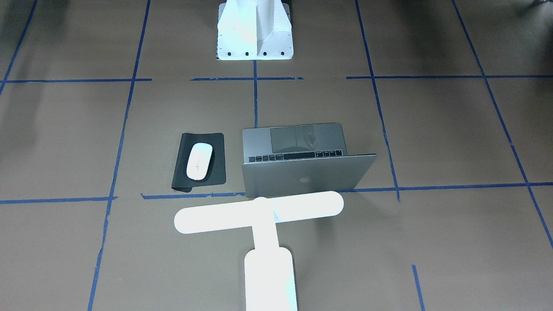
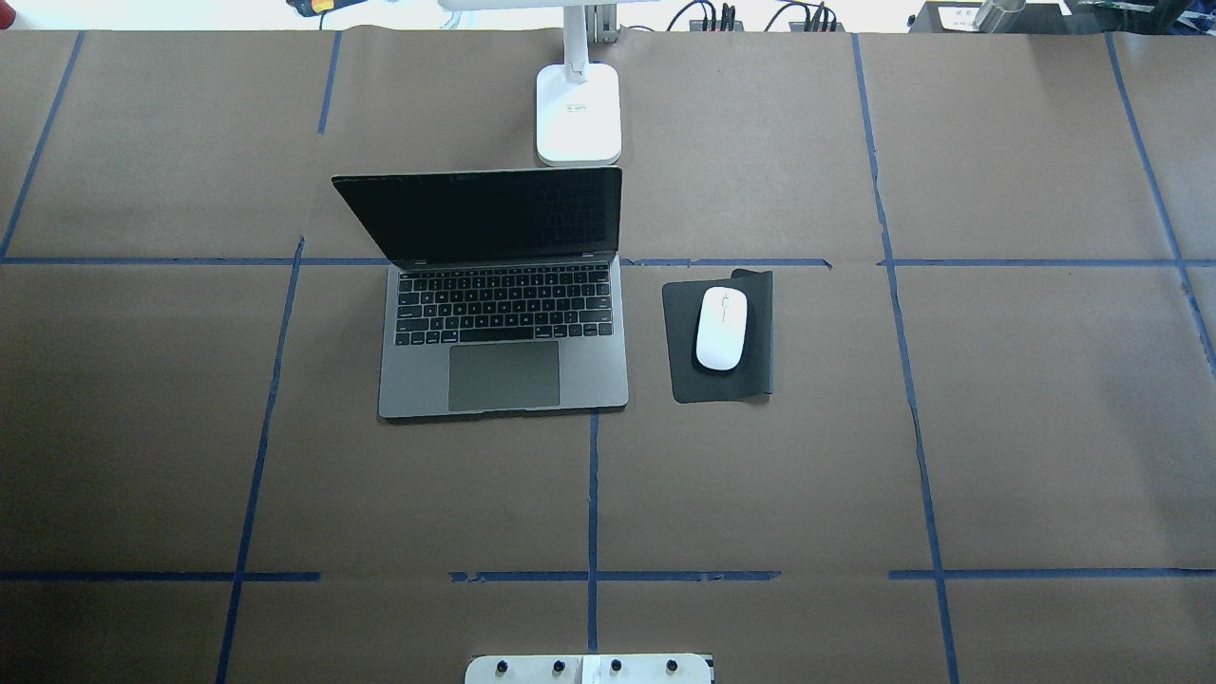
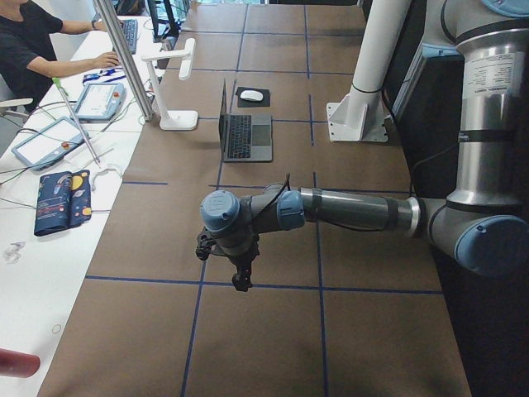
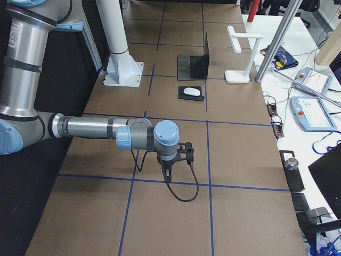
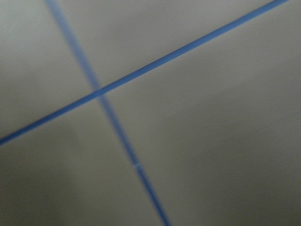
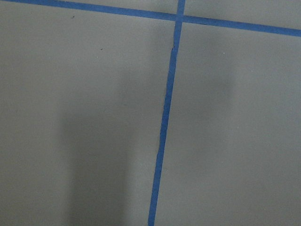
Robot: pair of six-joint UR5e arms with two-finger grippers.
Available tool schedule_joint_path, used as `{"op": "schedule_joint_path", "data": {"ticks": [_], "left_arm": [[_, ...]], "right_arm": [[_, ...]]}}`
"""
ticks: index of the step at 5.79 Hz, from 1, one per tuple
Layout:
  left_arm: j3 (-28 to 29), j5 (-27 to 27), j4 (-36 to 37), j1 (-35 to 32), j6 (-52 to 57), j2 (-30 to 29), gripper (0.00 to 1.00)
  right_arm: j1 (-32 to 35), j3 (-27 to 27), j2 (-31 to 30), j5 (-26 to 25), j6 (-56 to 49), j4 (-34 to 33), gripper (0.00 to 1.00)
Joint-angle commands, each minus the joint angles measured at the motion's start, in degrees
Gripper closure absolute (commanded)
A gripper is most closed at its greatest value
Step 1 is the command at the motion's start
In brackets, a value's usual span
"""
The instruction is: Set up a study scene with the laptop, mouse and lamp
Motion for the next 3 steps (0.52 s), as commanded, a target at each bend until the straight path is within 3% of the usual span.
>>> {"op": "schedule_joint_path", "data": {"ticks": [1, 3], "left_arm": [[-0.2, -0.13, -0.42, -0.45, -2.54, 0.63, 0.0], [-1.08, 0.49, -0.77, -0.54, -5.46, 0.72, 0.0]], "right_arm": [[-0.03, 0.28, -0.4, 0.26, 0.11, 0.42, 0.0], [-0.12, -0.32, -0.49, 0.35, 0.11, 0.6, 0.0]]}}
